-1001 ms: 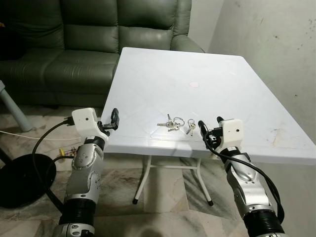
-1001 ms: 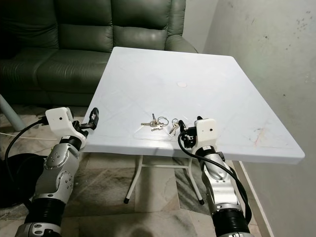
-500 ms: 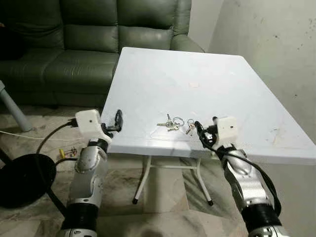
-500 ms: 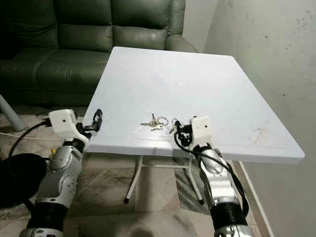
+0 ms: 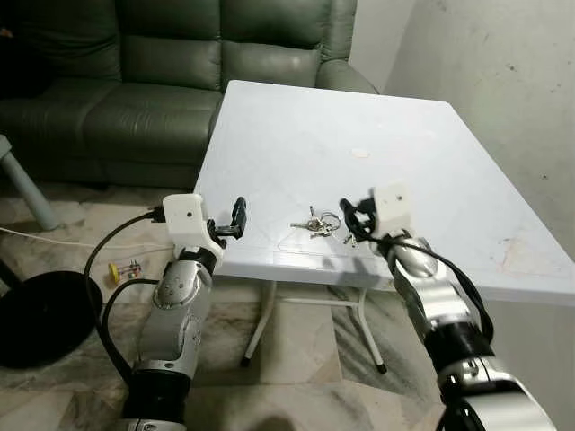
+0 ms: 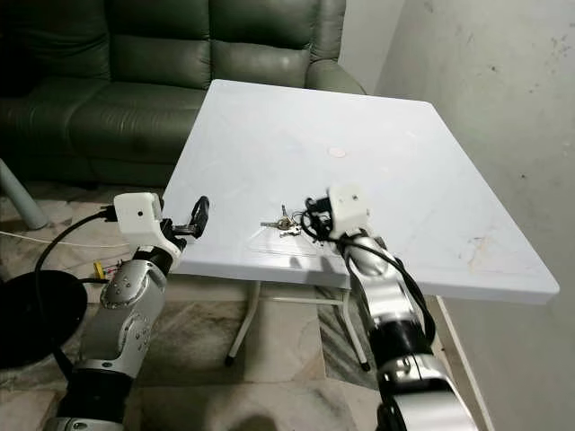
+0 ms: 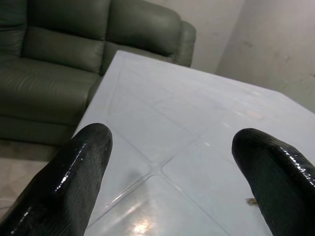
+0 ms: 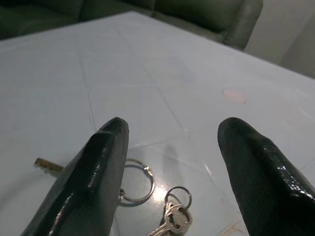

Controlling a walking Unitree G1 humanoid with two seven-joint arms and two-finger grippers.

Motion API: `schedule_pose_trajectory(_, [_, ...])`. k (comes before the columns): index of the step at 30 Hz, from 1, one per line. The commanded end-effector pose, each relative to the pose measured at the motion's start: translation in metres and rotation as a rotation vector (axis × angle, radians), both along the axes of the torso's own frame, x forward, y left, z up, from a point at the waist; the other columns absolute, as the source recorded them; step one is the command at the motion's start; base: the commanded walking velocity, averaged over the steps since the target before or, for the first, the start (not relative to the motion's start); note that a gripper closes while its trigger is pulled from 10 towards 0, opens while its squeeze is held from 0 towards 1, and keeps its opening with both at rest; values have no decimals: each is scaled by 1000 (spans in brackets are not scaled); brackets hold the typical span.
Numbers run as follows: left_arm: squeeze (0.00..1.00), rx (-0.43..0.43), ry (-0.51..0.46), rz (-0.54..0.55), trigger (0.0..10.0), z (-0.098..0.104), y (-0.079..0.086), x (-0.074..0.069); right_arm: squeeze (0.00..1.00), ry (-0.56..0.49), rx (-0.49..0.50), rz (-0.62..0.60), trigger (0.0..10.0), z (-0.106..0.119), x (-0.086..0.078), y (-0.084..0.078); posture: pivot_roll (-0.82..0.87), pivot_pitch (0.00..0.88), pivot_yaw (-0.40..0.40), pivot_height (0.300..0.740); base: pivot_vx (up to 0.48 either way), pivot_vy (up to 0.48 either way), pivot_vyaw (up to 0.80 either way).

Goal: Hang keys on a hook

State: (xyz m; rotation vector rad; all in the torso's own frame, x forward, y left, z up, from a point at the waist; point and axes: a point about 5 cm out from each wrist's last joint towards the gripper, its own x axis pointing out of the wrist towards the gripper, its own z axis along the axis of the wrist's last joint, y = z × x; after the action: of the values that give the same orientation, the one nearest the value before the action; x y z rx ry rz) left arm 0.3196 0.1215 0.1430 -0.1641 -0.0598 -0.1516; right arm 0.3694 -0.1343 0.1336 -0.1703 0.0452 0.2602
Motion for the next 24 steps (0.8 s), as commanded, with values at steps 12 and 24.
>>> schedule_pose_trajectory(12, [0, 41, 2, -139, 10000, 5, -29, -30, 0, 55, -13, -44, 10000, 3, 16, -4, 128, 128, -125, 740, 0, 0, 0])
schedule_pose_trajectory(24, [0, 35, 27, -171, 10000, 6, -35, -44, 1000, 113, 23, -91, 10000, 2, 22, -8, 138, 166, -130, 740, 0, 0, 0])
